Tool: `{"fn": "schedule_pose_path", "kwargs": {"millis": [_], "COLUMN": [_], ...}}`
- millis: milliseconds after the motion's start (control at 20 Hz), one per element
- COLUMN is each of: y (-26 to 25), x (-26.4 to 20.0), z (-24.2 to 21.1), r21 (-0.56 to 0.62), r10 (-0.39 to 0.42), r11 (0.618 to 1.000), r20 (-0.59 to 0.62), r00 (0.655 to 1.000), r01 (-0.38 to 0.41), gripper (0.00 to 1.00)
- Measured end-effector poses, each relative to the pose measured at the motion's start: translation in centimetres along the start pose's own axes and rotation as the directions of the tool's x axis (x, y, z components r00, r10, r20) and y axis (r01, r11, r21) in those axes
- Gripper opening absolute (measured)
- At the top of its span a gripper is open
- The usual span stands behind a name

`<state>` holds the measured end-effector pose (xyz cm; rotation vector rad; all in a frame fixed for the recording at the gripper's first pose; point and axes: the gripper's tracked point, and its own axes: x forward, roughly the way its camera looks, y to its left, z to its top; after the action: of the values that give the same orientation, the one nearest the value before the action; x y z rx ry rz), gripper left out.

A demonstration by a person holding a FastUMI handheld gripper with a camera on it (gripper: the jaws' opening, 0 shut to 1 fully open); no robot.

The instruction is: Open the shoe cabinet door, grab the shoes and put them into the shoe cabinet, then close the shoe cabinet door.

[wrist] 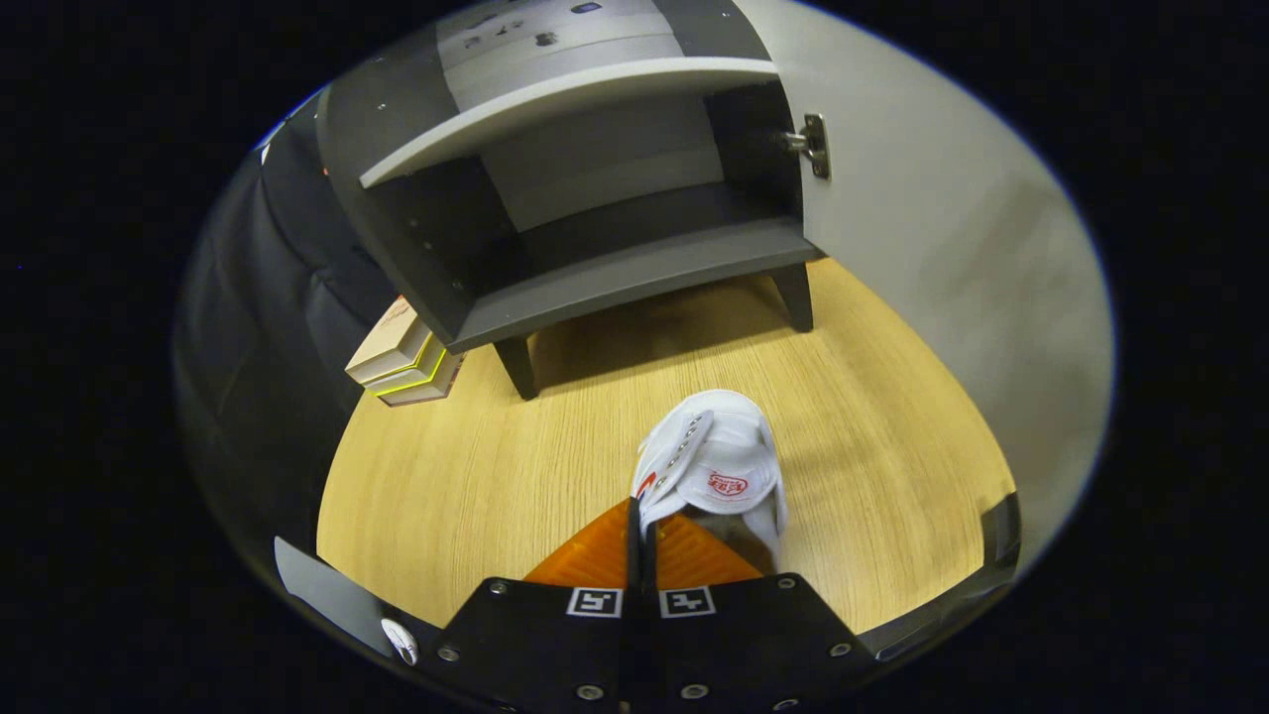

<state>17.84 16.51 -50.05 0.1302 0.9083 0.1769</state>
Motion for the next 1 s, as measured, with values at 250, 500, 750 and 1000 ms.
{"fn": "schedule_pose_path", "kwargs": {"millis": [250,500,750,1000], "y": [2.2,4.7,7.3,8.4], "x": [-4.9,-10.8,-14.1,-14.7], "z": [4.1,9.8,15.3,21.6], "r21": [-0.059,-0.103,-0.124,-0.129], "r10": [-0.011,-0.005,0.019,0.038], "r11": [0.998,0.994,0.992,0.992], "r20": [0.096,0.229,0.312,0.362], "r00": [0.995,0.973,0.95,0.931], "r01": [0.017,0.029,0.021,0.01], "gripper": [0.0,0.0,0.0,0.0]}}
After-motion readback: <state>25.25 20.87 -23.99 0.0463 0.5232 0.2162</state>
